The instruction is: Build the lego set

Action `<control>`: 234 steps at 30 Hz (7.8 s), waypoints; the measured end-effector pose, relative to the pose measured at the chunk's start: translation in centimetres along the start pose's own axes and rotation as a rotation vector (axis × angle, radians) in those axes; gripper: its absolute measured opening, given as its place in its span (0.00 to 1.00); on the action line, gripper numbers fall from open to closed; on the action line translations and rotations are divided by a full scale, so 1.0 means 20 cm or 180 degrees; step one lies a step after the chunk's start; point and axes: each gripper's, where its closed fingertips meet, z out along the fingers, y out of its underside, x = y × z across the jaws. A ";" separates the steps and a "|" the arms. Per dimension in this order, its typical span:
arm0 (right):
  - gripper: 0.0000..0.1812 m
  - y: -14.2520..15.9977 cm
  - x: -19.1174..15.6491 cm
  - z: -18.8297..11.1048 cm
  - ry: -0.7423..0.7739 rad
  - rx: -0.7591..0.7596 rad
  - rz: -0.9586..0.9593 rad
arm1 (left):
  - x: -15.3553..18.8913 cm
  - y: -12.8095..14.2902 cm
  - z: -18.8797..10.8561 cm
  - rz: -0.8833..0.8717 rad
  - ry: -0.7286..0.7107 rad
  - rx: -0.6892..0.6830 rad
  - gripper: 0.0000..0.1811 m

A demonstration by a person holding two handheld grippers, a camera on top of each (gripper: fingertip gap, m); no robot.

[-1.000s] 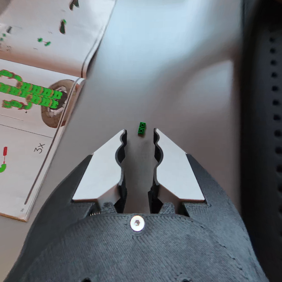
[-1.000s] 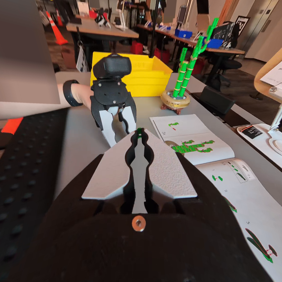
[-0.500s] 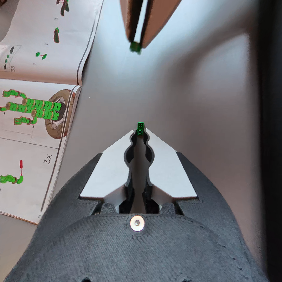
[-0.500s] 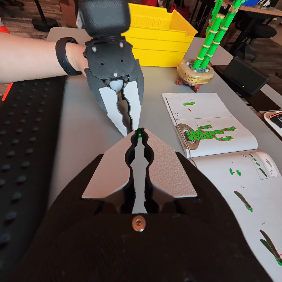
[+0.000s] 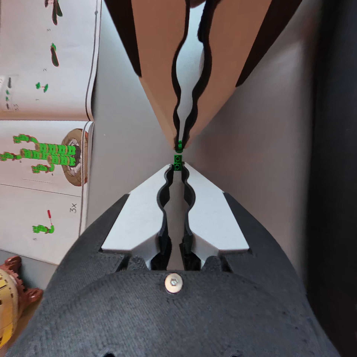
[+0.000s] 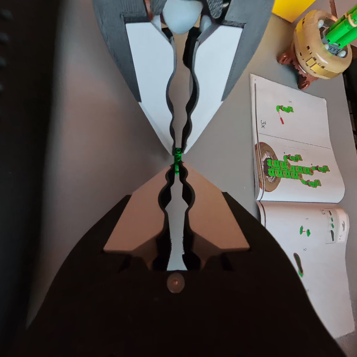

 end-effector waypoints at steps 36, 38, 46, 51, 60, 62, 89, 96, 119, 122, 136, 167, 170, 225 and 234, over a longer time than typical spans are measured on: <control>0.02 -0.04 0.03 -0.08 -0.0876 0.0667 0.1830 | -0.01 -0.13 -0.09 -0.0554 0.0507 0.0942 0.03; 0.02 -0.05 0.03 -0.10 -0.1009 0.0796 0.2007 | -0.01 -0.15 -0.11 -0.0563 0.0522 0.1069 0.03; 0.02 -0.07 0.03 -0.15 -0.1262 0.0979 0.2227 | -0.01 -0.19 -0.15 -0.0598 0.0617 0.1343 0.03; 0.02 -0.07 0.01 -0.15 -0.1479 0.1022 0.2373 | 0.01 -0.20 -0.15 -0.0547 0.0676 0.1375 0.03; 0.02 -0.10 0.00 -0.17 -0.1817 0.1170 0.2614 | 0.03 -0.22 -0.17 -0.0690 0.0904 0.1509 0.03; 0.02 -0.11 -0.01 -0.18 -0.1911 0.1208 0.2663 | 0.03 -0.23 -0.18 -0.0704 0.0928 0.1562 0.02; 0.00 -0.09 -0.01 -0.08 -0.1753 0.0986 0.2448 | -0.24 0.05 -0.20 -0.1022 0.0033 0.0980 0.00; 0.00 -0.09 -0.01 -0.09 -0.1725 0.1005 0.2436 | -0.24 0.06 -0.20 -0.1023 0.0024 0.0977 0.00; 0.00 -0.09 0.05 -0.11 -0.1282 0.0705 0.1855 | -0.27 -0.04 -0.31 -0.0775 -0.0240 0.1085 0.00; 0.00 -0.13 0.05 -0.12 -0.1191 0.0727 0.1717 | -0.26 -0.07 -0.35 -0.0678 -0.0344 0.1181 0.00; 0.00 -0.06 0.32 -0.19 -0.0618 0.0814 0.1605 | -0.35 -0.08 -0.38 -0.0633 -0.0417 0.1212 0.00; 0.01 0.02 0.28 -0.10 -0.0493 0.0642 0.1384 | -0.35 0.01 -0.36 -0.0560 -0.0932 0.1138 0.00; 0.01 0.03 0.28 -0.10 -0.0421 0.0632 0.1340 | -0.35 0.00 -0.33 -0.0619 -0.0895 0.1168 0.00; 0.15 -0.47 -0.12 -0.37 0.0143 0.1652 -0.0359 | 1.58 0.39 -1.45 -0.2470 -0.3476 0.1554 0.15; 0.19 -1.07 -1.82 -0.19 -0.2099 0.2476 -0.1292 | 2.31 0.64 -1.66 -0.3822 -0.4079 0.2351 0.23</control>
